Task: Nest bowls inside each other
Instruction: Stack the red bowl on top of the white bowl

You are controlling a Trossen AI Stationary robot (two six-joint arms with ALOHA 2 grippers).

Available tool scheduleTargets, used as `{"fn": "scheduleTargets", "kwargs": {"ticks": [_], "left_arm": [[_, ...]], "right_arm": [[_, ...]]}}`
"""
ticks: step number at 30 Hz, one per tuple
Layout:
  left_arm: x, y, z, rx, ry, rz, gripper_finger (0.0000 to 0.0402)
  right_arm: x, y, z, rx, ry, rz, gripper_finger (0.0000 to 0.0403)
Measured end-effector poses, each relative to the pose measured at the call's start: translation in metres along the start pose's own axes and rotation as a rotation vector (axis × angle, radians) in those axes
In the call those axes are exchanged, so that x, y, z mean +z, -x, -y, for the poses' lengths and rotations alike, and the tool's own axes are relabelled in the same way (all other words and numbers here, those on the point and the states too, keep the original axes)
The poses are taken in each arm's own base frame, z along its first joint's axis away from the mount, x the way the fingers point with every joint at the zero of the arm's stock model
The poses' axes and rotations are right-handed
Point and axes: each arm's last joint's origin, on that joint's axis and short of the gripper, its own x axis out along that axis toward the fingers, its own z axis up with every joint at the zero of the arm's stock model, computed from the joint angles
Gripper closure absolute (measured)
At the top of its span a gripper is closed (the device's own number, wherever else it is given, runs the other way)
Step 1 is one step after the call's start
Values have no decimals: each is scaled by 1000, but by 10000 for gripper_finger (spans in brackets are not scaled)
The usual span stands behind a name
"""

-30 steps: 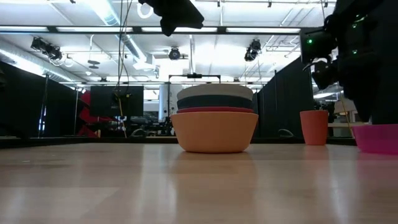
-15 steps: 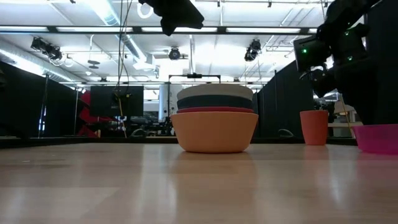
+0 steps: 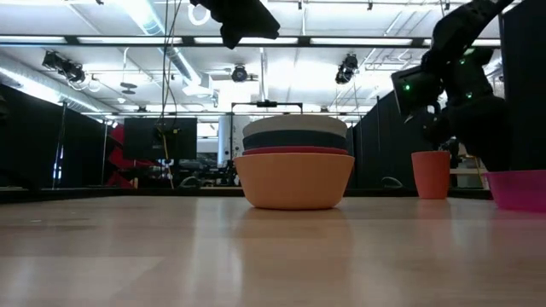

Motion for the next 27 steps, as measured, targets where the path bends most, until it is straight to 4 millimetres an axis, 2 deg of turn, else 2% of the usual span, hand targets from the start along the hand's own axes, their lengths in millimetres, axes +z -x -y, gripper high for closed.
{"fn": "scheduleTargets", "kwargs": {"ticks": [7, 9, 14, 27], "left_arm": [[0, 0, 0, 0, 0, 0, 313], [0, 0, 0, 0, 0, 0, 312], [0, 1, 0, 1, 0, 3, 315], [8, 22, 0, 7, -6, 62, 338]], "right_arm": [[4, -6, 0, 5, 1, -38, 377], [4, -6, -1, 22, 4, -34, 395], [4, -3, -2, 59, 2, -24, 401], [3, 48, -12, 202, -12, 186, 402]]}}
